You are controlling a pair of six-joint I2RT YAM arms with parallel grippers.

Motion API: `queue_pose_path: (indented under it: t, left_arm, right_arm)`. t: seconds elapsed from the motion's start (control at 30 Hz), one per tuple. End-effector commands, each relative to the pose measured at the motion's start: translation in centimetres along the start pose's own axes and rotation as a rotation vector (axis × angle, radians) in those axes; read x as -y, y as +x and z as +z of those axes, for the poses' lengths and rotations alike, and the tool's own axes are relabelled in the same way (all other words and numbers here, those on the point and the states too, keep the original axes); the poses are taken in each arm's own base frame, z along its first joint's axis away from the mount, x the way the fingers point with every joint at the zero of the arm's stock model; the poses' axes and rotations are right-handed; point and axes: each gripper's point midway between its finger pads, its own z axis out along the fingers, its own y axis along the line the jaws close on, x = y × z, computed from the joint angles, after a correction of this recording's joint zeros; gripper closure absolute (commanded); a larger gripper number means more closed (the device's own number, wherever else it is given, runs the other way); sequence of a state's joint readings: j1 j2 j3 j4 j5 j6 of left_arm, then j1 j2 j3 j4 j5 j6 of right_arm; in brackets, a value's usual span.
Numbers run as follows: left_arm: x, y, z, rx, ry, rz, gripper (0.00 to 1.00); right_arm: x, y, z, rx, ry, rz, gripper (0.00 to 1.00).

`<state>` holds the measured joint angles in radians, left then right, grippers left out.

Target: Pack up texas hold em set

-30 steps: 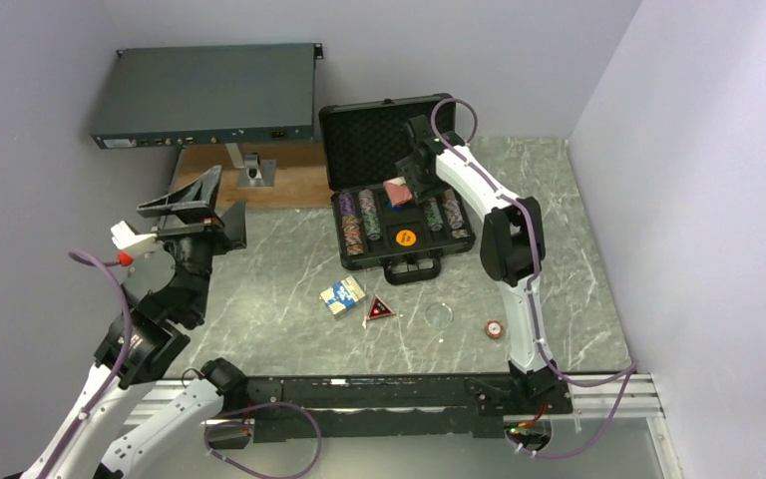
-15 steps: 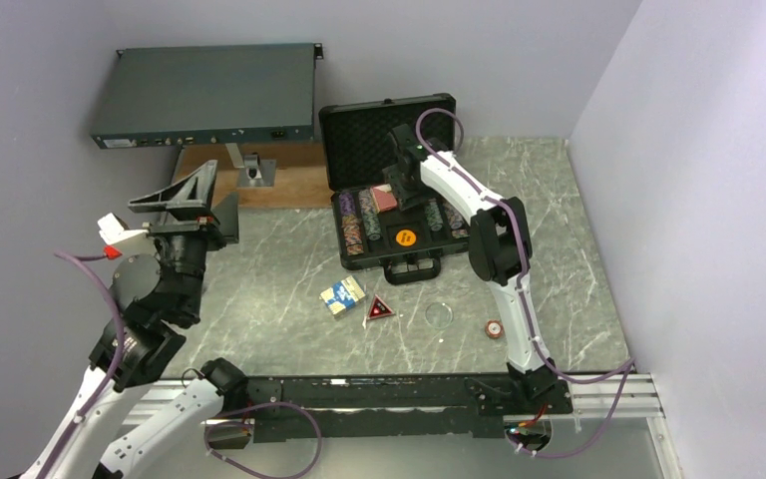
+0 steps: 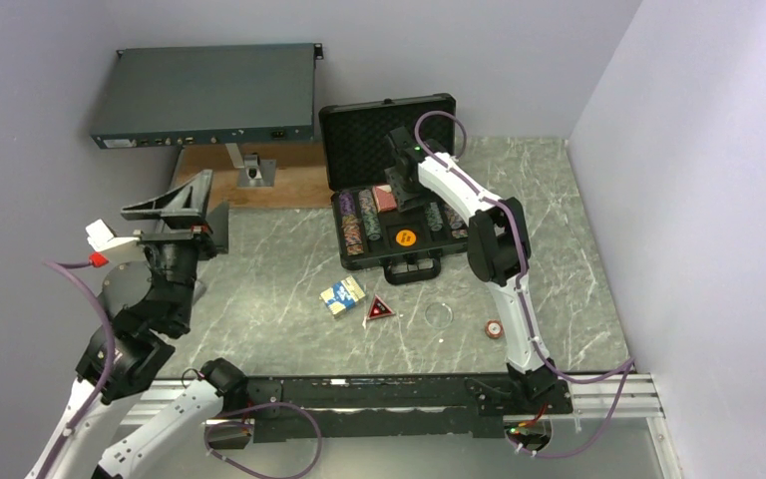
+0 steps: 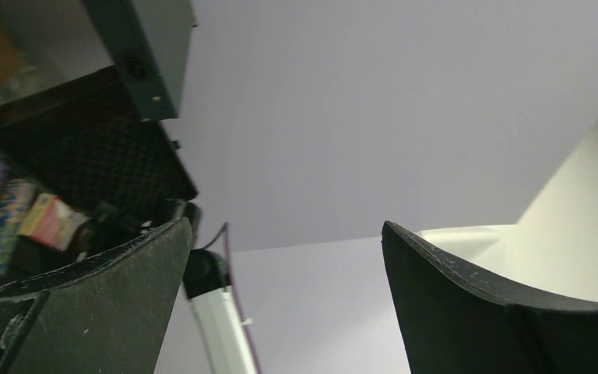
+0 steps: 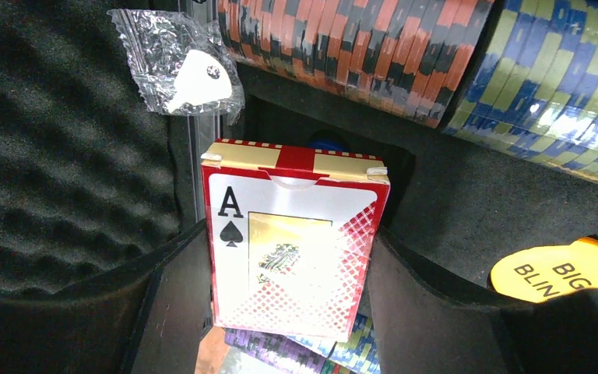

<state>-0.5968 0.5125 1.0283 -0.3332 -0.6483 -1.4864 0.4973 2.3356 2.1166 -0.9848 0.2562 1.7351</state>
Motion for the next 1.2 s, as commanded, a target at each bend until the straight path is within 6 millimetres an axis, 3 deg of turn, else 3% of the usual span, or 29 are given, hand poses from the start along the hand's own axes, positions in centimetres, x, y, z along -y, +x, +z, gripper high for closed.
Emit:
queue_pose_path:
  t: [0.0,0.17,0.3,0.5,0.7,0.73,0.77,0.8,0.87,1.07,1.17]
  left_arm:
    - [-4.0,-0.3,-1.1,-0.023,-0.134,0.117,0.00]
    - [-9.7,-1.1,-3.8,-0.082,-0.308,0.290,0.00]
    - [-13.2,-2.7,-6.2,-0.096,-0.424,0.397,0.00]
    - [-15.7,-4.5,-8.4,-0.093,-0.487,0.479,0.00]
    - [-15.9,-5.5,-9.5,-0.081,-0.499,0.479,0.00]
    - [-15.8,-5.7,-9.6,-0.079,-0.497,0.480,0.00]
    - [-15.8,-5.8,-9.7,-0.078,-0.496,0.482,0.00]
    - [-15.7,-5.9,-9.8,-0.075,-0.494,0.480,0.00]
    - [-15.6,-6.2,-10.2,-0.073,-0.495,0.477,0.00]
    - [-15.9,-6.6,-10.9,-0.081,-0.510,0.481,0.00]
    - [-16.3,-6.8,-11.2,-0.088,-0.516,0.511,0.00]
  right_arm:
    - [2.0,-2.7,-1.1,0.113,0.083,-0.024,1.00]
    - [3.3,-3.6,-0.6,0.146,0.132,-0.042,1.00]
    - [3.6,-4.1,-0.4,0.156,0.152,-0.054,1.00]
    - [4.9,-5.0,-0.5,0.194,0.211,-0.052,1.00]
    - [6.1,-4.4,0.5,0.159,0.250,-0.042,1.00]
    - [6.3,-4.4,0.6,0.159,0.260,-0.045,0.93]
    - [6.3,-4.4,0.6,0.157,0.260,-0.047,0.76]
    - [6.2,-4.4,0.4,0.157,0.257,-0.050,0.66]
    - [6.1,-4.4,0.1,0.152,0.244,-0.046,0.53]
    - [4.5,-4.6,-1.9,0.136,0.182,-0.052,0.39]
    - [4.0,-4.8,-3.0,0.134,0.164,-0.062,0.27]
